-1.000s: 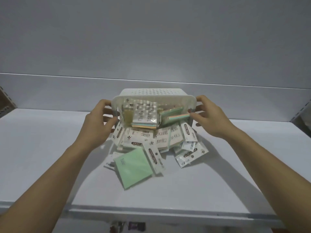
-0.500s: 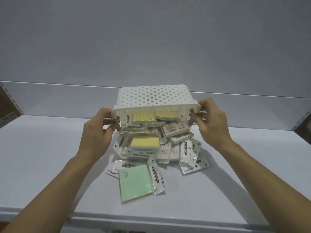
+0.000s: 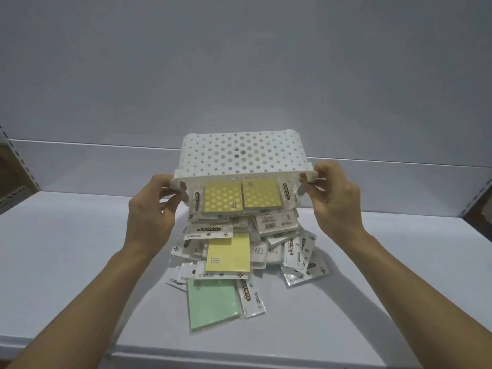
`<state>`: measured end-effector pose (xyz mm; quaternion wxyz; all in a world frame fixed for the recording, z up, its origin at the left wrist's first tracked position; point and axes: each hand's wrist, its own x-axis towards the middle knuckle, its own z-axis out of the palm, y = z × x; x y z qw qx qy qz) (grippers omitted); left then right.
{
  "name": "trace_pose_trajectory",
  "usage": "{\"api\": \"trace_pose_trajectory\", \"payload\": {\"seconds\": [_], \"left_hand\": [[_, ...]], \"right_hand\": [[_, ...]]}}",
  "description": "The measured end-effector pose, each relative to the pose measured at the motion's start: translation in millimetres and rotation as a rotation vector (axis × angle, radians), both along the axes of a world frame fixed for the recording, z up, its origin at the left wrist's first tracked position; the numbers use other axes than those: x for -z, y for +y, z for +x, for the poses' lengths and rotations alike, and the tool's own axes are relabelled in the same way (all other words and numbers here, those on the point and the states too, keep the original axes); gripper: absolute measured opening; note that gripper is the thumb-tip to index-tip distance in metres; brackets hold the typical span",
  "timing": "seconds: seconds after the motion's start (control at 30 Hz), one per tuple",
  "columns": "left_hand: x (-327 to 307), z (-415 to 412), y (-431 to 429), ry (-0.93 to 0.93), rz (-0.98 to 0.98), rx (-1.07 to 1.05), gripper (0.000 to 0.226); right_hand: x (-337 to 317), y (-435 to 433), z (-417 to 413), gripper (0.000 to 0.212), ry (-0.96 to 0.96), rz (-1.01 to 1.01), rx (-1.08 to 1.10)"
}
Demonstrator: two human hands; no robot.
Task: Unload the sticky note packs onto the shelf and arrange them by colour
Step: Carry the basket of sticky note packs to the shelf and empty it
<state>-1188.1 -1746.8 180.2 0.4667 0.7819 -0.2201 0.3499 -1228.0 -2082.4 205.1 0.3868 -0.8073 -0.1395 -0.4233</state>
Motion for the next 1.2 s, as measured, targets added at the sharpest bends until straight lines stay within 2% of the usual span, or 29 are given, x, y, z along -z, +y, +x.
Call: {"api": "trace_pose_trajectory", "payload": {"seconds": [0.2,0.27,0.33,0.43,0.53,0.63,0.77,0.9,1.0,1.2], "left_hand": [[-14,4,1,-0.058,-0.02,-0.048,0.035],[-22,2,1,-0.08,-0.019,-0.059,0.044],[-28,0,0,-0.076,-0.042,-0.055,0.054],[-26,-4,4,-0.048,-0.083,-0.043,0.057],[-27,-11,22,0.018,-0.189,-0.047,0.053],[-36,-20,55,0.07,-0.239,-0.084,0.054],[-42,-34,110,0.136,-0.214,-0.143,0.056],[-37,-44,166,0.203,-0.231,-0.185,0.053],[-36,-47,208,0.255,-0.255,-0.195,0.054],[-39,-32,290,0.312,-0.217,-0.202,0.06]], "right_hand": [[-13,3,3,0.037,-0.091,-0.007,0.011],[-21,4,5,0.031,-0.123,0.001,0.034],[-29,6,6,0.033,-0.104,0.036,0.023],[-38,13,7,0.041,-0.051,0.053,-0.038],[-45,27,10,0.039,0.003,0.044,-0.136],[-53,54,19,0.038,0.04,0.015,-0.252],[-55,102,34,0.039,0.122,-0.068,-0.319],[-46,159,50,0.059,0.274,-0.11,-0.424],[-40,206,67,0.069,0.345,-0.075,-0.444],[-29,286,96,0.065,0.463,0.041,-0.46]]}}
